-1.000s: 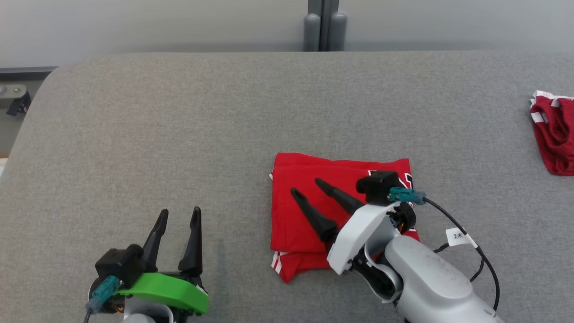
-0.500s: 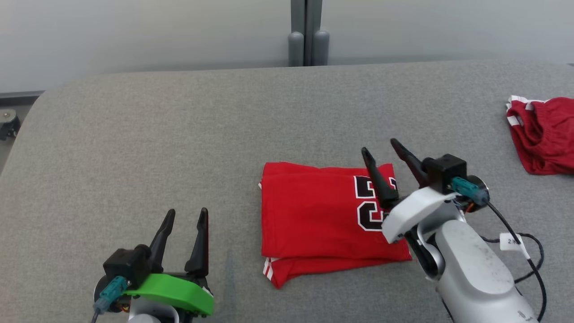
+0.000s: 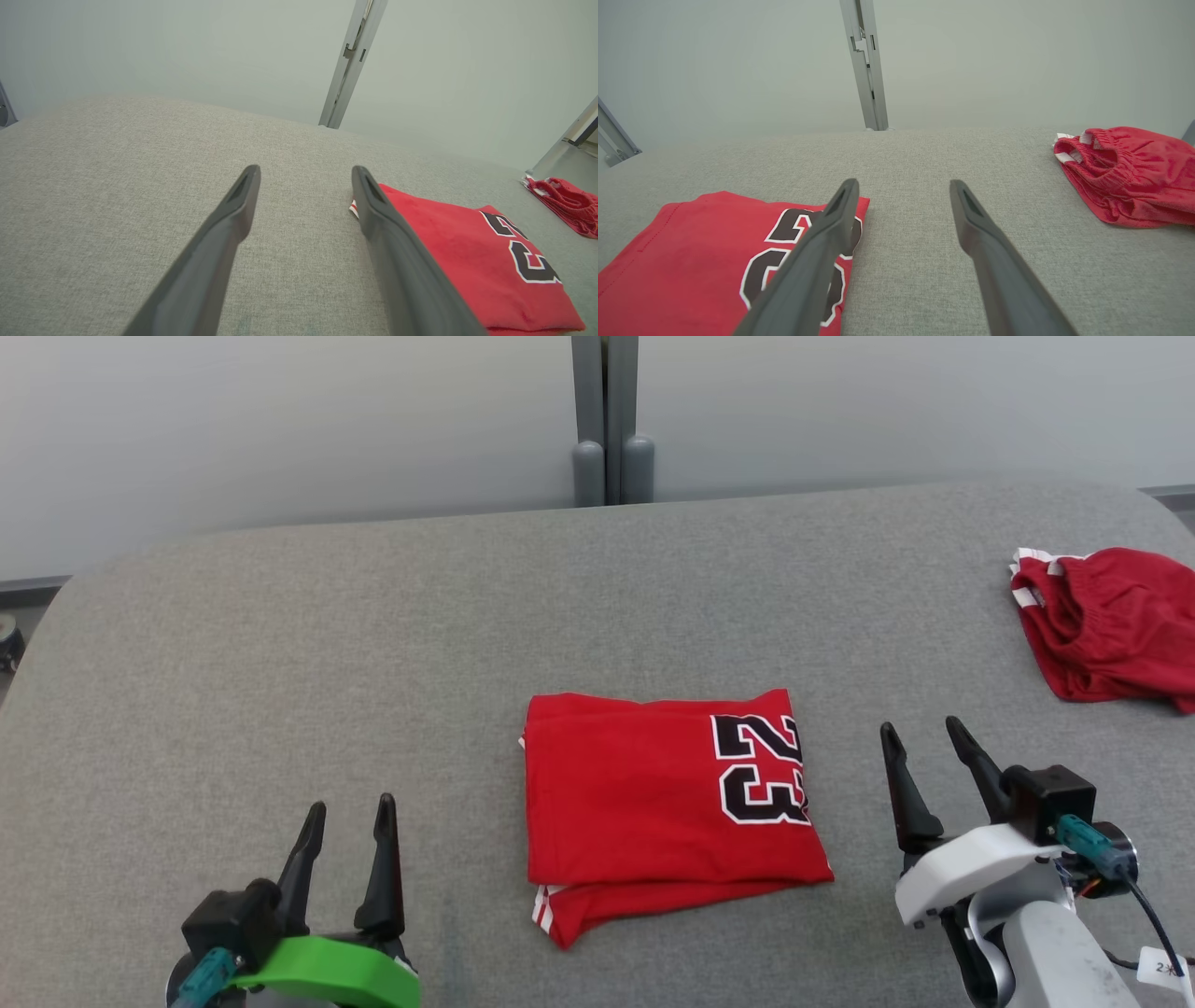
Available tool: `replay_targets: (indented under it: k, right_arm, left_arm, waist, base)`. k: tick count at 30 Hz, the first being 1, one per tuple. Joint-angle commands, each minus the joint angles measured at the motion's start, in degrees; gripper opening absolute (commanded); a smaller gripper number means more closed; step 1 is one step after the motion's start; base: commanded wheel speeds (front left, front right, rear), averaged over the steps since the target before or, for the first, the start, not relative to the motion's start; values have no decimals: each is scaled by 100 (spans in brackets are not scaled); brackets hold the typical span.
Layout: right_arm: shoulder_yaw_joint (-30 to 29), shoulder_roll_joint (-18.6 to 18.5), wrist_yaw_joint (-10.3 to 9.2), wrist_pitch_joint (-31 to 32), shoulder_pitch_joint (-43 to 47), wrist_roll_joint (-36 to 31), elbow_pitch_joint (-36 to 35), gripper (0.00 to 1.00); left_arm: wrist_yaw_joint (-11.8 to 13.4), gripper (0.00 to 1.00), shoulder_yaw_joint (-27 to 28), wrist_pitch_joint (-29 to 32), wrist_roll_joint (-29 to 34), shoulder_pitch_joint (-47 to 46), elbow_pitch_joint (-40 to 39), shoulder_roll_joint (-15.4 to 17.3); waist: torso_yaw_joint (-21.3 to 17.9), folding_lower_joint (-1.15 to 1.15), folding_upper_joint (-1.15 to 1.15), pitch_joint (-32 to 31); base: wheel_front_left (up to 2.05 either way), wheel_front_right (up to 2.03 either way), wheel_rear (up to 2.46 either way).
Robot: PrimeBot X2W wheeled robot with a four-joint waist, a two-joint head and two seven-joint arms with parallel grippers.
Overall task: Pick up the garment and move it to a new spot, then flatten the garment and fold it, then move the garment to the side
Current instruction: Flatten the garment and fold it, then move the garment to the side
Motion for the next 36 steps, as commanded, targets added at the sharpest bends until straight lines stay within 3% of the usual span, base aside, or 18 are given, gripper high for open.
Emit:
replay_targets:
  k: [1,29,36]
  right_arm:
    - [-58,-17,-4,-31,125,2,-52,100]
    - [39,-17,-4,-61,152,16,-15,100]
    - [149,-18,-4,716,-262,-326,210,100]
  left_arm:
    - [4,100,64,-16,63,141,-19,-33]
    - [-233,100,355,-16,383,184,154,-259]
    - [-269,100,373,-16,405,36,189,-286]
  waist:
    - [-21,0,0,-28]
    - [43,0,0,-23]
    - [233,0,0,109]
  base:
    - [0,0,0]
    - [0,0,0]
    - [0,0,0]
